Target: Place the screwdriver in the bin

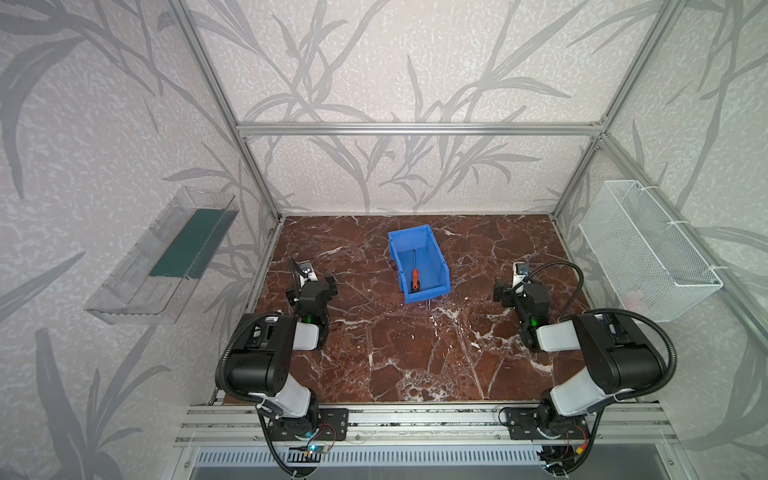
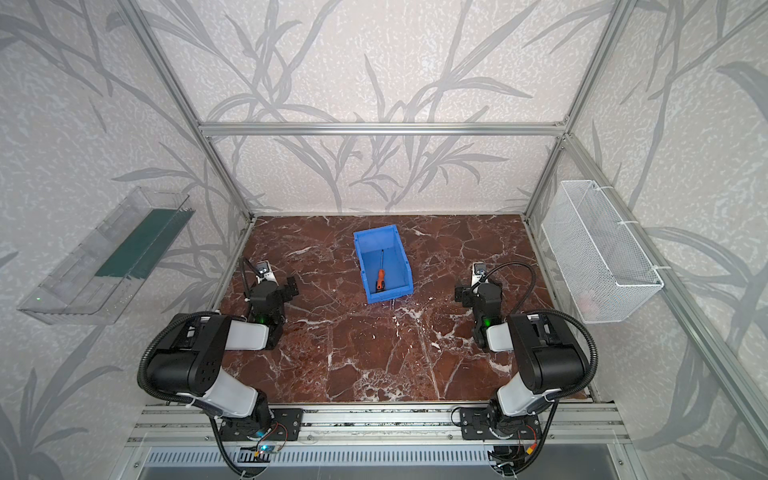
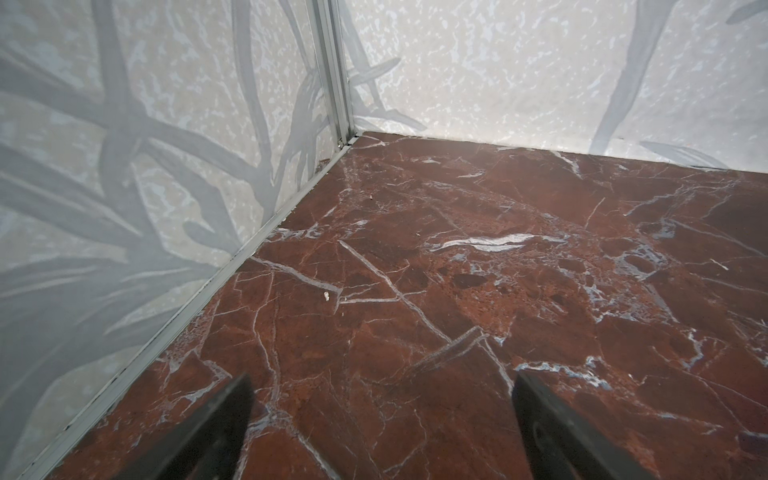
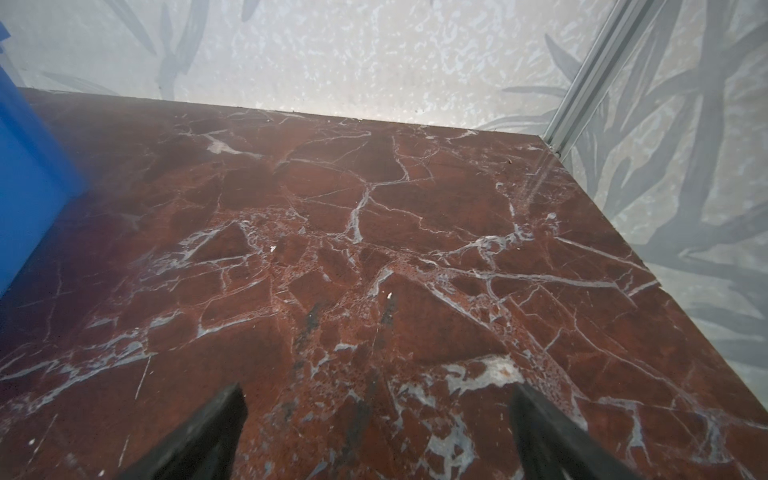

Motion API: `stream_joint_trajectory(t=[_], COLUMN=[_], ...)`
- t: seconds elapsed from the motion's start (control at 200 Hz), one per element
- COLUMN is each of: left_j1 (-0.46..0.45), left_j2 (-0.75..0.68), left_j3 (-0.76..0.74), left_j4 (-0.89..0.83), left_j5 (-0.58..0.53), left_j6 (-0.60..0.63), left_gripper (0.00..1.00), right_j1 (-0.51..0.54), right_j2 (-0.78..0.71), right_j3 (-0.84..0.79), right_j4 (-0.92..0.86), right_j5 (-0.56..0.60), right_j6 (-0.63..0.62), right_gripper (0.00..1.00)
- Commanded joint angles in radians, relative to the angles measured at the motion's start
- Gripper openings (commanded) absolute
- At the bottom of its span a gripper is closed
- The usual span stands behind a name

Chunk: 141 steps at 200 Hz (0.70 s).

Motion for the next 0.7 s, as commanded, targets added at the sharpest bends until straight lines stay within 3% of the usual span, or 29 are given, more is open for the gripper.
stream_joint_trajectory(t=[0.0, 0.7], left_j1=[0.0, 0.0], left_j2=[0.005, 0.005], left_j3=[-0.002, -0.003], left_j4=[0.027, 0.027], left_j5=[0.007, 0.008], left_j6=[0.011, 0.012], left_gripper=[0.99, 0.99], right_j1=[0.003, 0.0], right_j2=[-0.013, -0.006], right_j3=[0.022, 0.039], right_j4=[-0.009, -0.032], right_j5=[-0.025, -0.012], right_j6=[-0.004, 0.011], right_gripper=[0.99, 0.99])
